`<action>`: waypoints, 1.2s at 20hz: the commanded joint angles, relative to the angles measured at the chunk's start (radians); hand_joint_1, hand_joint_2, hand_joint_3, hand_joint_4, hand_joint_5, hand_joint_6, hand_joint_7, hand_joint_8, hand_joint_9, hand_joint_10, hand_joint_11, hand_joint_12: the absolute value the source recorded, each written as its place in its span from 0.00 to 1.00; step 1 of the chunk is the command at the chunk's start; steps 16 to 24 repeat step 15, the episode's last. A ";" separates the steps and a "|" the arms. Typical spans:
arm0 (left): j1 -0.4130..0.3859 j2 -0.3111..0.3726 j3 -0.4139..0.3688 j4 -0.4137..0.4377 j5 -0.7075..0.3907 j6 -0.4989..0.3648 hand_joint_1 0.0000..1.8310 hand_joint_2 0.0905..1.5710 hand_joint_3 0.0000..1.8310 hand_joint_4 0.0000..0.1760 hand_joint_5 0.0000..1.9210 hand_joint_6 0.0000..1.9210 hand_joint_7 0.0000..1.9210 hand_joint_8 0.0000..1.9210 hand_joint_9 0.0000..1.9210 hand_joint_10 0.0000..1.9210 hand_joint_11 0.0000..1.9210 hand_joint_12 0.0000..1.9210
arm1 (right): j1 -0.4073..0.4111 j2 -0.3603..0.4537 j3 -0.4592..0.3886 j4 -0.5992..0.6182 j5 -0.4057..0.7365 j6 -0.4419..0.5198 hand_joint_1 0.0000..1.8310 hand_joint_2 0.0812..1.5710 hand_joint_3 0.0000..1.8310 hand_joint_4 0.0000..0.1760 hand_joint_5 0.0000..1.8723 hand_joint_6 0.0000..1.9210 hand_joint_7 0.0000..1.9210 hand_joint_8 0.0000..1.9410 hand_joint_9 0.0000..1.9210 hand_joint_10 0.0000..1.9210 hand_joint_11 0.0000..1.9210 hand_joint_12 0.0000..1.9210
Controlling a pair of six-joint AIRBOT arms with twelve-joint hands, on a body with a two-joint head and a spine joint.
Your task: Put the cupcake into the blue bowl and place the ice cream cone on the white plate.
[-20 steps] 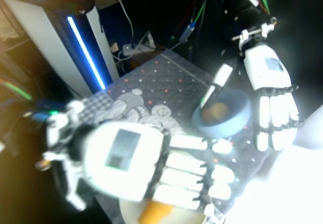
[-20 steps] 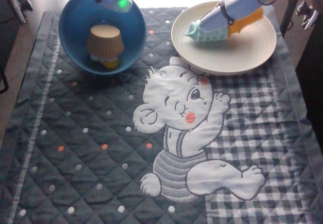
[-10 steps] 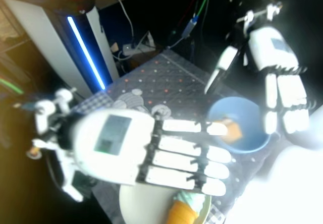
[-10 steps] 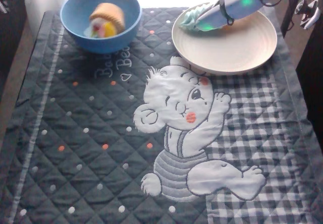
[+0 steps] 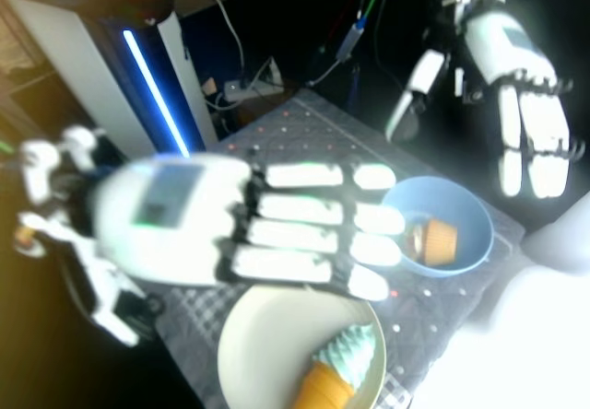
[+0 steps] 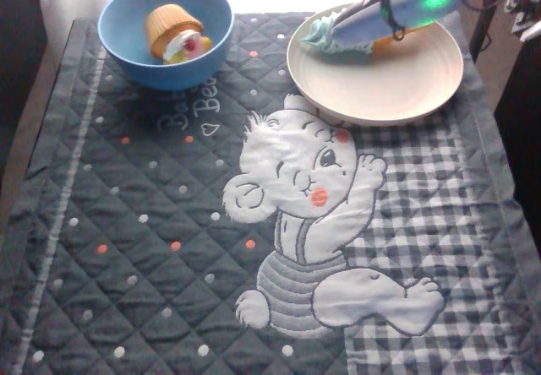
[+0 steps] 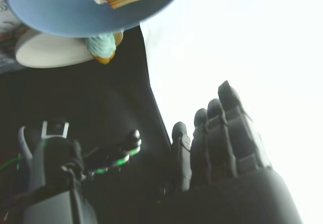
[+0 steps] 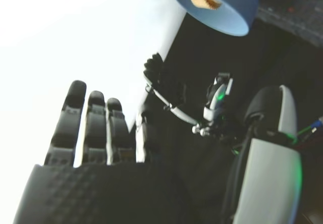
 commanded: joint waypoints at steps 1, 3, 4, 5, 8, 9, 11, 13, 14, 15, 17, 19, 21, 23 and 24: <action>-0.015 0.032 -0.023 -0.073 -0.108 0.030 0.39 0.45 0.00 0.67 0.08 0.00 0.08 0.00 0.06 0.00 0.00 0.16 | 0.019 0.020 -0.019 0.035 0.182 -0.008 0.43 0.47 0.01 1.00 0.00 0.00 0.00 0.00 0.00 0.00 0.04 0.02; -0.007 0.104 -0.095 -0.135 -0.155 0.101 0.40 0.45 0.00 0.69 0.06 0.00 0.06 0.00 0.04 0.00 0.00 0.14 | 0.019 0.070 -0.073 0.070 0.246 -0.065 0.42 0.47 0.01 1.00 0.00 0.00 0.00 0.00 0.00 0.00 0.02 0.01; 0.009 0.139 -0.131 -0.174 -0.184 0.146 0.42 0.47 0.00 0.78 0.08 0.00 0.07 0.00 0.06 0.00 0.02 0.21 | 0.019 0.101 -0.110 0.092 0.275 -0.121 0.41 0.46 0.00 1.00 0.00 0.00 0.00 0.00 0.00 0.00 0.02 0.01; 0.031 0.178 -0.170 -0.228 -0.226 0.198 0.40 0.47 0.00 0.89 0.08 0.00 0.07 0.00 0.07 0.00 0.03 0.23 | 0.018 0.134 -0.153 0.098 0.301 -0.166 0.40 0.45 0.00 1.00 0.00 0.00 0.00 0.00 0.00 0.00 0.05 0.03; 0.142 0.249 -0.241 -0.394 -0.372 0.306 0.39 0.49 0.00 0.78 0.09 0.00 0.09 0.00 0.11 0.00 0.02 0.29 | 0.013 0.193 -0.219 0.098 0.362 -0.180 0.41 0.43 0.00 1.00 0.00 0.00 0.00 0.00 0.00 0.00 0.00 0.16; 0.189 0.267 -0.262 -0.459 -0.434 0.346 0.41 0.49 0.00 0.69 0.07 0.00 0.08 0.00 0.11 0.00 0.01 0.29 | 0.005 0.212 -0.240 0.098 0.385 -0.182 0.41 0.41 0.00 1.00 0.00 0.00 0.01 0.00 0.00 0.00 0.00 0.03; 0.269 0.286 -0.289 -0.552 -0.528 0.403 0.46 0.47 0.00 0.61 0.07 0.00 0.08 0.00 0.11 0.00 0.01 0.30 | -0.016 0.238 -0.266 0.103 0.423 -0.182 0.40 0.39 0.00 1.00 0.00 0.00 0.02 0.00 0.00 0.00 0.00 0.00; 0.354 0.298 -0.313 -0.628 -0.636 0.438 0.46 0.42 0.00 0.41 0.08 0.00 0.05 0.00 0.07 0.00 0.00 0.20 | -0.054 0.259 -0.291 0.125 0.479 -0.188 0.39 0.40 0.00 1.00 0.00 0.00 0.02 0.00 0.00 0.00 0.00 0.00; 0.387 0.299 -0.322 -0.655 -0.682 0.447 0.35 0.46 0.00 0.22 0.05 0.00 0.04 0.00 0.05 0.00 0.00 0.14 | -0.074 0.273 -0.307 0.143 0.503 -0.198 0.39 0.39 0.00 1.00 0.00 0.00 0.01 0.00 0.00 0.00 0.01 0.00; 0.410 0.299 -0.329 -0.674 -0.719 0.453 0.31 0.45 0.00 0.25 0.05 0.00 0.03 0.00 0.04 0.00 0.00 0.13 | -0.090 0.283 -0.320 0.157 0.521 -0.210 0.39 0.39 0.00 1.00 0.00 0.00 0.01 0.00 0.00 0.00 0.01 0.00; 0.410 0.299 -0.329 -0.674 -0.719 0.453 0.31 0.45 0.00 0.25 0.05 0.00 0.03 0.00 0.04 0.00 0.00 0.13 | -0.090 0.283 -0.320 0.157 0.521 -0.210 0.39 0.39 0.00 1.00 0.00 0.00 0.01 0.00 0.00 0.00 0.01 0.00; 0.410 0.299 -0.329 -0.674 -0.719 0.453 0.31 0.45 0.00 0.25 0.05 0.00 0.03 0.00 0.04 0.00 0.00 0.13 | -0.090 0.283 -0.320 0.157 0.521 -0.210 0.39 0.39 0.00 1.00 0.00 0.00 0.01 0.00 0.00 0.00 0.01 0.00; 0.410 0.299 -0.329 -0.674 -0.719 0.453 0.31 0.45 0.00 0.25 0.05 0.00 0.03 0.00 0.04 0.00 0.00 0.13 | -0.090 0.283 -0.320 0.157 0.521 -0.210 0.39 0.39 0.00 1.00 0.00 0.00 0.01 0.00 0.00 0.00 0.01 0.00; 0.410 0.299 -0.329 -0.674 -0.719 0.453 0.31 0.45 0.00 0.25 0.05 0.00 0.03 0.00 0.04 0.00 0.00 0.13 | -0.090 0.283 -0.320 0.157 0.521 -0.210 0.39 0.39 0.00 1.00 0.00 0.00 0.01 0.00 0.00 0.00 0.01 0.00; 0.410 0.299 -0.329 -0.674 -0.719 0.453 0.31 0.45 0.00 0.25 0.05 0.00 0.03 0.00 0.04 0.00 0.00 0.13 | -0.090 0.283 -0.320 0.157 0.521 -0.210 0.39 0.39 0.00 1.00 0.00 0.00 0.01 0.00 0.00 0.00 0.01 0.00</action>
